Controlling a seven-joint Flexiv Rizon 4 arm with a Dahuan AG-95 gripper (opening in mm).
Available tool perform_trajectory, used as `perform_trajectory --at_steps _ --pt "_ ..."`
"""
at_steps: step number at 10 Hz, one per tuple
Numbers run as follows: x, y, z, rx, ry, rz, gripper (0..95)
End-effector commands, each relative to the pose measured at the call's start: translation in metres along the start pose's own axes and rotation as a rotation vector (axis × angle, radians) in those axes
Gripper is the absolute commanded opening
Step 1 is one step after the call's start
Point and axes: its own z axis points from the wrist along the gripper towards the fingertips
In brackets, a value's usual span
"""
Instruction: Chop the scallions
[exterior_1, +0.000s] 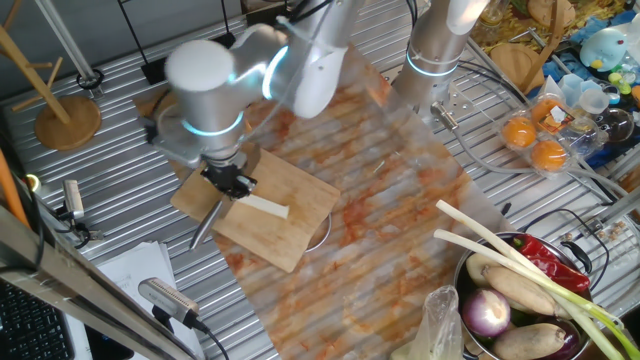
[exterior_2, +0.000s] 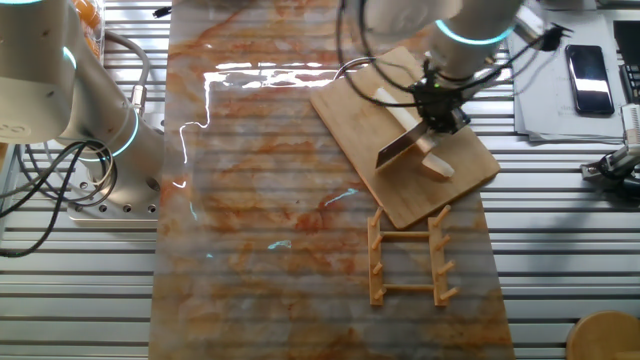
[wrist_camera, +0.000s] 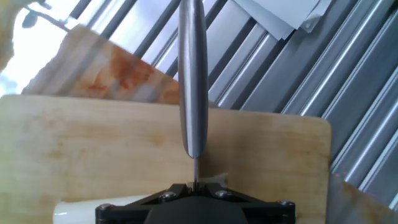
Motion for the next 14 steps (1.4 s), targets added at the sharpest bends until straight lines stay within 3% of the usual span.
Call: perform_trajectory --at_steps 1,3,8,12,14 --pt "0.004 0.0 0.044 0.0 -0.022 -0.002 0.0" --pt "-0.002 -0.001 0.041 -0.019 -0.042 0.006 0.0" --pt "-0.011 0.007 0.048 -0.014 -0.003 0.023 0.0" --pt "0.004 0.01 0.047 -0.004 -0.01 0.003 0.0" --pt "0.013 0.012 0.05 0.019 0.015 -0.008 0.0"
